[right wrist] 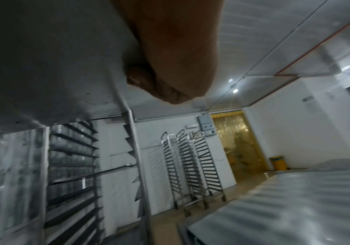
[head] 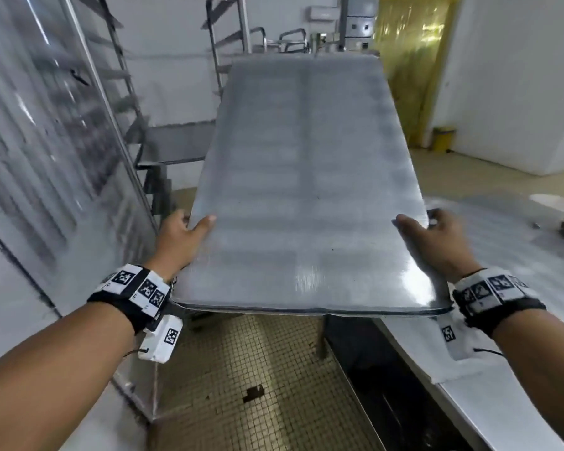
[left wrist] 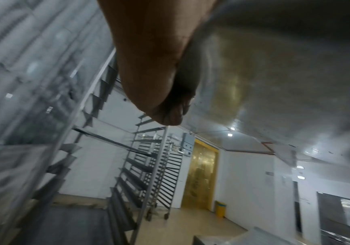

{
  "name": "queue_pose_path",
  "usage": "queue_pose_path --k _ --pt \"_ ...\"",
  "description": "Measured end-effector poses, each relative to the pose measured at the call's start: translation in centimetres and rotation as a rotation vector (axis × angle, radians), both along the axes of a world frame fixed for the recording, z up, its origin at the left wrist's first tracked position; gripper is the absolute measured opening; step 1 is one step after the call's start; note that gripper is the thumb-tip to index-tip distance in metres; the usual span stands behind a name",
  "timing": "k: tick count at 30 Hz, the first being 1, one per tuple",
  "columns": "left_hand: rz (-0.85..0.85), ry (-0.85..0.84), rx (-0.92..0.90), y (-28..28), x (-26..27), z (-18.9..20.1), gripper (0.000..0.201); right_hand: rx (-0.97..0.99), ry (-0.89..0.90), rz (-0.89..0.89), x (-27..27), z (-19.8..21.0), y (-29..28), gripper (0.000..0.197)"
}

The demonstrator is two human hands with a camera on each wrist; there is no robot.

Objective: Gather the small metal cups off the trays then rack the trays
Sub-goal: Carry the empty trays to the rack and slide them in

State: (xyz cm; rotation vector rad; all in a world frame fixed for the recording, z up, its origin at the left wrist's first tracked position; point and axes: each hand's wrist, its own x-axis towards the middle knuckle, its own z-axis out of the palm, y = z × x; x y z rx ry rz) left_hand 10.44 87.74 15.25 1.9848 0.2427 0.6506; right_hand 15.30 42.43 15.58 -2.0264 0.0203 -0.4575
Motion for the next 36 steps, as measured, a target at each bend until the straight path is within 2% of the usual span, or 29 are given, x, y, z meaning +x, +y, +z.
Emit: queue_pose_path --k 3,7,13,16,19,21,23,28,35,36 --pt "0.069 0.026 -0.022 3.0 -1.5 -1.0 0.041 -0.028 0.01 0.088 4.3 -1.1 3.2 0.052" --pt "0.171 0.066 -0.018 5.1 -4.0 -2.9 0.041 -0.079 0.083 0.229 7.6 -2.8 7.1 0.071" --pt "0.304 0.15 -0.093 3.9 -6.6 -6.3 0.026 -0.086 0.18 0.436 10.1 -5.6 10.3 0.054" --pt "0.362 0.177 -0.126 2.7 -7.2 -7.9 0.032 -0.06 0.224 0.493 11.1 -7.4 10.3 0.037" --pt "0.405 0.202 -0.159 1.7 -8.0 -9.5 0.037 -0.05 0.232 0.584 11.9 -8.9 10.3 0.042" --pt "0.431 0.229 -0.156 1.5 -8.3 -10.5 0.043 -0.078 0.253 0.598 13.1 -10.5 10.2 0.054" --pt "0.439 0.254 -0.138 1.4 -8.2 -11.0 0.046 -0.122 0.284 0.575 14.4 -11.6 10.1 0.057" --pt "0.453 0.287 -0.094 2.4 -6.6 -10.9 0.048 -0.179 0.288 0.573 18.0 -13.4 11.0 0.077" --pt "0.441 0.309 -0.091 6.4 -1.1 -10.8 0.034 -0.16 0.316 0.546 22.5 -12.4 14.7 0.059" --pt "0.437 0.315 -0.092 7.1 -0.3 -10.8 0.034 -0.148 0.319 0.539 23.4 -12.5 15.3 0.061"
